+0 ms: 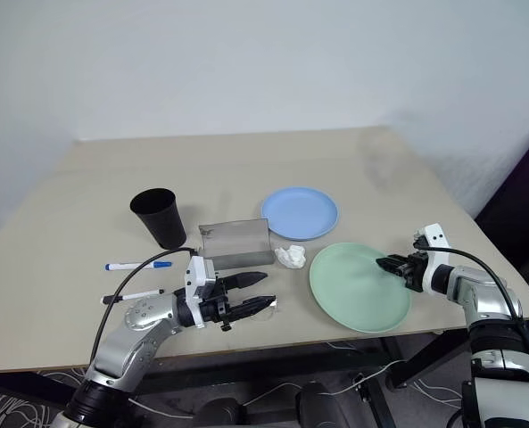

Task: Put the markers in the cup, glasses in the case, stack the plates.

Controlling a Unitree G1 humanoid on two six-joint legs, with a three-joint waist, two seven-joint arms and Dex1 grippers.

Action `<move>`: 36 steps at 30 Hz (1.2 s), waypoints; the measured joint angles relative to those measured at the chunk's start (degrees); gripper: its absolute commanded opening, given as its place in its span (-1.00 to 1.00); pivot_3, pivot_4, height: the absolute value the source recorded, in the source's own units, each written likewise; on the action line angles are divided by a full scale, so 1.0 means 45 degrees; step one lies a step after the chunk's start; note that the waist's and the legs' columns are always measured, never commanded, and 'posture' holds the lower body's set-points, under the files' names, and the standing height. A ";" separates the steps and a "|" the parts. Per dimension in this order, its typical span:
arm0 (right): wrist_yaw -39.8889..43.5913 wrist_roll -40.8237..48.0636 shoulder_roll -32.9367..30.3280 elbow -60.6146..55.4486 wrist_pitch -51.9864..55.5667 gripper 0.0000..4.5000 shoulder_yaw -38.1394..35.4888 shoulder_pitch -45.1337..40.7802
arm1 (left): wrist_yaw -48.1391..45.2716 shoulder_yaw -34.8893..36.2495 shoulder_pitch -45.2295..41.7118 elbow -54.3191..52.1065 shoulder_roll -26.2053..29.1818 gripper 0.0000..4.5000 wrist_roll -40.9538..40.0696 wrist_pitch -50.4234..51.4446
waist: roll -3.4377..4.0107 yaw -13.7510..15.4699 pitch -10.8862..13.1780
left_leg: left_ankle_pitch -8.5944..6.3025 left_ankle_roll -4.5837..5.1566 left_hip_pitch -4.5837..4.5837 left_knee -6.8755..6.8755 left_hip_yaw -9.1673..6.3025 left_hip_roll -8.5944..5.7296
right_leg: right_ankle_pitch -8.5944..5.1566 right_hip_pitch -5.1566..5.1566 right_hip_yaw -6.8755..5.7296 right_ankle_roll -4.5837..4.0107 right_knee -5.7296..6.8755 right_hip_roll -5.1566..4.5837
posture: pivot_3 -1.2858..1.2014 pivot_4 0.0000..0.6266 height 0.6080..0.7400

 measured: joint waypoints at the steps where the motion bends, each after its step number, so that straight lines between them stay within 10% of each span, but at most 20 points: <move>1: 0.0055 -0.0047 -0.0076 0.0021 0.0000 -1.00 0.0003 -0.0091 | 0.0000 0.0003 -0.0005 0.0001 0.0015 0.17 0.0000 0.0000 | -0.0007 -0.0011 -0.0002 | 0.0000 0.0000 0.0004 0.0001 0.0004 0.0006 | 0.0000 0.0001 0.0000 0.0000 0.0000 0.0002 | 0.03 -1.00 0.95; 18: 0.0495 0.1612 0.0252 -0.1073 0.1873 -1.00 -0.1003 -0.1628 | 0.0019 0.0015 -0.0016 0.0016 0.0009 0.17 -0.0001 0.0000 | -0.0003 -0.0011 -0.0001 | 0.0002 0.0004 -0.0004 0.0010 0.0019 0.0009 | 0.0001 -0.0007 0.0008 0.0002 0.0002 0.0002 | 0.03 -1.00 0.95; 36: -0.6927 -0.0786 0.3928 0.6620 -0.0772 -1.00 -0.0729 -0.8396 | 0.0027 0.0114 -0.0308 0.0307 0.0001 0.17 0.0067 -0.0164 | 0.0007 -0.0243 -0.0006 | -0.0007 0.0022 -0.0036 -0.0065 -0.0013 -0.0007 | 0.0016 -0.0041 0.0013 0.0042 -0.0008 0.0002 | 0.03 -1.00 0.95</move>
